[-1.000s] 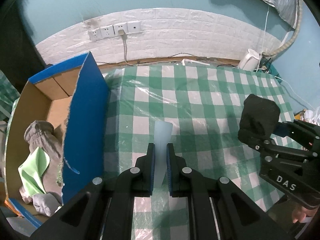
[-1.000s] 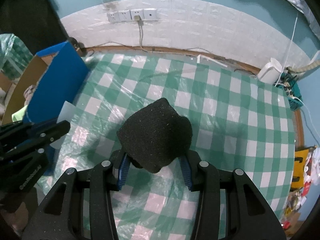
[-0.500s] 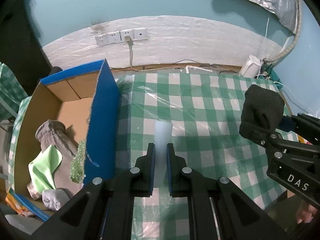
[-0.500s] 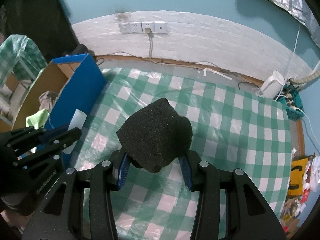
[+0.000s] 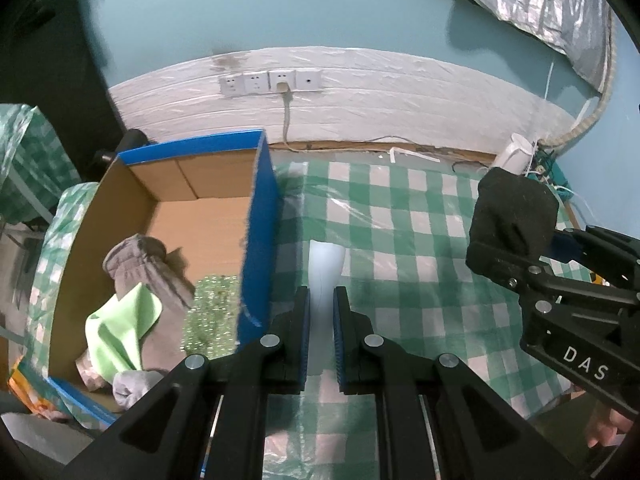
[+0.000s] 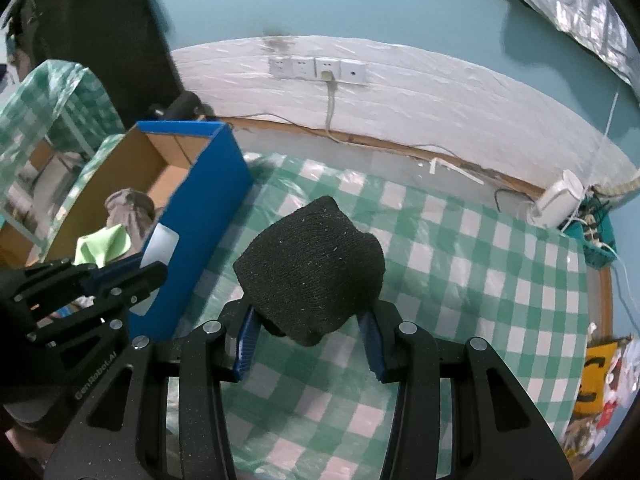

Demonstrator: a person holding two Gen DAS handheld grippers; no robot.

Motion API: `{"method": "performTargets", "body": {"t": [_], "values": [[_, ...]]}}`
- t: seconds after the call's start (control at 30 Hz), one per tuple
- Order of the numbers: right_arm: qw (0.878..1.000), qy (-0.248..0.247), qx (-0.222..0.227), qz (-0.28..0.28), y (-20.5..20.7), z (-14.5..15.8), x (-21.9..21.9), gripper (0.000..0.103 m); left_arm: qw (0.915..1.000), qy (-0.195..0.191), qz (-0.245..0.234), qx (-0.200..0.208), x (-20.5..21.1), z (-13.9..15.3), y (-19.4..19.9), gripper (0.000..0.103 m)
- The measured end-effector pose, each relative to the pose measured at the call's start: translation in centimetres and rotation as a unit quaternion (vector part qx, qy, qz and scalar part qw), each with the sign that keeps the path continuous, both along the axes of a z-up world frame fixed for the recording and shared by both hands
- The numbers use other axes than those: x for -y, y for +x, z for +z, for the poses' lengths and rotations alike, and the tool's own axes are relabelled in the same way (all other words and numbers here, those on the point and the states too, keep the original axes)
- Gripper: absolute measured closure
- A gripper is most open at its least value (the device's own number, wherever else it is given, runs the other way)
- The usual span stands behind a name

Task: Organize soft objects
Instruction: 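Lift the foam tube with the left tool while the right tool lifts the sponge toward the box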

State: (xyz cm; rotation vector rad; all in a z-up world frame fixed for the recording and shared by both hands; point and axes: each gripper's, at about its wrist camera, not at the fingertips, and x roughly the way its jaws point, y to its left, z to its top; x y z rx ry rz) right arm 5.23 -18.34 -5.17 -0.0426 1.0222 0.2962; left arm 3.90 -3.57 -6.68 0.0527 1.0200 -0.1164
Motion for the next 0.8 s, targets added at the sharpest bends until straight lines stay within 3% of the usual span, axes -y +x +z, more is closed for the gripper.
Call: {"method": "performTargets", "body": {"t": [0.8], "values": [[0.995,0.005,0.016,0.096,0.8,2.1,-11.3,0.059,0.9956,-0.025,0.089,0.018,-9.9,1.5,-1.5,0.092]]}}
